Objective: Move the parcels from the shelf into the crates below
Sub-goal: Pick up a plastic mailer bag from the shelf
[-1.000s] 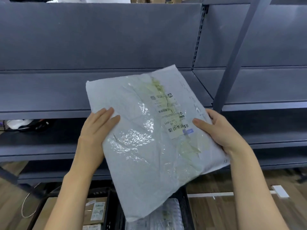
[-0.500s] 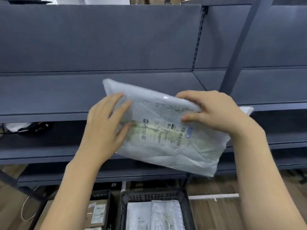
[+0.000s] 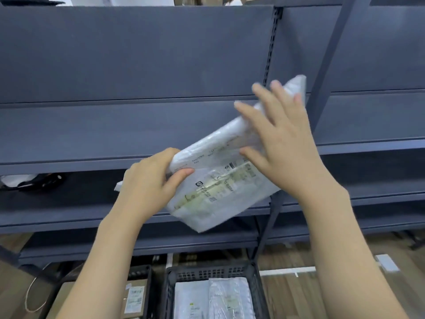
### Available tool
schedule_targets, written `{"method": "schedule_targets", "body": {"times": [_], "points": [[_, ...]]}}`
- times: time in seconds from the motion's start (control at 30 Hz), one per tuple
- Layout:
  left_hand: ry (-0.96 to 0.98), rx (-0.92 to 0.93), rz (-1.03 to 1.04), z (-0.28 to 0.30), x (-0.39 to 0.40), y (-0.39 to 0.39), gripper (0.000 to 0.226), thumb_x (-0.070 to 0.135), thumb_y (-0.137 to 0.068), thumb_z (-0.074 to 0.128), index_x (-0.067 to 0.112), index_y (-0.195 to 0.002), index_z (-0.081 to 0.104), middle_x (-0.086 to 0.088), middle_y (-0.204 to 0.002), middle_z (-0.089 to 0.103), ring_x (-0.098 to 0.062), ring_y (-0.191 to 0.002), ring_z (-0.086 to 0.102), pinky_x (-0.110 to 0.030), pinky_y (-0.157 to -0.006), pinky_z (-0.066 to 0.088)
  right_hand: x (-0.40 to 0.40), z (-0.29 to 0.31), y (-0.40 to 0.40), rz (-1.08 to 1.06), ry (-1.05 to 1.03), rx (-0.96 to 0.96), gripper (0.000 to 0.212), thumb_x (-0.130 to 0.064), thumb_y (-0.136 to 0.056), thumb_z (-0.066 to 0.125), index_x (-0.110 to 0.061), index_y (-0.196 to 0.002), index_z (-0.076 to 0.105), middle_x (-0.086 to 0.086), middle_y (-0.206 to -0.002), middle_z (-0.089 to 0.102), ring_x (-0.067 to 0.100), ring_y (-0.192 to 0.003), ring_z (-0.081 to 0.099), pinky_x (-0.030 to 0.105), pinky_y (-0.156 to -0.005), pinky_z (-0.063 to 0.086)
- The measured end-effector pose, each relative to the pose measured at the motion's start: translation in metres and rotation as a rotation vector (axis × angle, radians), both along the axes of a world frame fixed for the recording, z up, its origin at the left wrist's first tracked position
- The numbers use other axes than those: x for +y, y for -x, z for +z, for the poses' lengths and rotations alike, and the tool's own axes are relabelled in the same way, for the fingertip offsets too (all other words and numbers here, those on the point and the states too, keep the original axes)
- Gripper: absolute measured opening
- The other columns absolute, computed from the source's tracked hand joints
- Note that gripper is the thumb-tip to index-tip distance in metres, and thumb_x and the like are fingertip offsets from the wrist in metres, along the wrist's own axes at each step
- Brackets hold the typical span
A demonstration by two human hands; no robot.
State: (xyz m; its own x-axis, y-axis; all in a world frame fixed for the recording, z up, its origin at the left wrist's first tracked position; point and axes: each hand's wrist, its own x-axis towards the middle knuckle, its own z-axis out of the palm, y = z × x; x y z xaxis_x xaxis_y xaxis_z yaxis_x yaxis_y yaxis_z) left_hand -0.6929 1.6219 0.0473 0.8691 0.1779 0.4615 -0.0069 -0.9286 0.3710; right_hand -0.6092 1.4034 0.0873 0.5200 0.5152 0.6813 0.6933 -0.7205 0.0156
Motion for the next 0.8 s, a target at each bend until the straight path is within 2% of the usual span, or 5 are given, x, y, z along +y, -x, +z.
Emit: {"method": "schedule_targets", "body": {"times": [0.13, 0.3, 0.47, 0.7, 0.8], "points": [[0.379, 0.014, 0.030, -0.017, 0.009, 0.012, 0.024, 0.052, -0.084, 0.060, 0.031, -0.097, 0.060, 0.015, -0.082, 0.064, -0.007, -0.079, 0.061, -0.027, -0.069, 0.048, -0.015, -0.031, 0.005, -0.042, -0.097, 0.223, 0.093, -0.032, -0.084, 0.069, -0.021, -0.152, 0.007, 0.015, -0.158, -0.008, 0.029, -0.146, -0.008, 0.047, -0.117, 0.003], [0.678, -0.030, 0.009, -0.030, 0.008, 0.025, 0.012, 0.031, -0.088, 0.060, 0.042, -0.092, 0.057, 0.017, -0.092, 0.065, 0.015, -0.078, 0.058, -0.004, -0.059, 0.042, -0.025, -0.091, 0.014, -0.088, -0.372, 0.653, 0.117, -0.059, -0.072, 0.065, -0.035, -0.140, -0.028, -0.003, -0.153, -0.030, 0.002, -0.137, -0.029, 0.030, -0.113, -0.009], [0.817, -0.064, 0.009, -0.037, 0.008, 0.031, 0.018, 0.043, -0.082, 0.058, 0.039, -0.099, 0.058, 0.012, -0.099, 0.067, 0.001, -0.089, 0.063, -0.027, -0.074, 0.051, -0.034, -0.114, 0.019, -0.002, -0.467, 1.051, 0.133, -0.054, -0.065, 0.077, -0.042, -0.137, -0.033, -0.034, -0.144, -0.018, -0.004, -0.141, -0.003, 0.038, -0.120, 0.010], [0.544, -0.089, 0.011, -0.039, -0.002, 0.033, 0.081, 0.034, -0.082, 0.065, 0.030, -0.147, 0.018, 0.024, -0.138, 0.033, 0.019, -0.117, 0.033, -0.012, -0.096, 0.031, -0.035, -0.100, 0.019, -0.046, -0.466, 0.876, 0.132, -0.041, -0.066, 0.082, -0.035, -0.145, -0.024, -0.014, -0.153, 0.006, 0.008, -0.141, 0.010, 0.037, -0.118, 0.015], [0.451, -0.005, 0.031, -0.041, -0.013, 0.032, 0.113, 0.036, -0.075, 0.074, 0.027, -0.148, -0.012, 0.017, -0.131, 0.021, 0.020, -0.107, 0.020, -0.016, -0.095, 0.025, -0.038, -0.093, 0.018, -0.048, -0.431, 0.824, 0.130, -0.039, -0.067, 0.082, -0.041, -0.138, -0.027, -0.007, -0.152, 0.008, 0.011, -0.141, 0.011, 0.036, -0.117, 0.014]]}}
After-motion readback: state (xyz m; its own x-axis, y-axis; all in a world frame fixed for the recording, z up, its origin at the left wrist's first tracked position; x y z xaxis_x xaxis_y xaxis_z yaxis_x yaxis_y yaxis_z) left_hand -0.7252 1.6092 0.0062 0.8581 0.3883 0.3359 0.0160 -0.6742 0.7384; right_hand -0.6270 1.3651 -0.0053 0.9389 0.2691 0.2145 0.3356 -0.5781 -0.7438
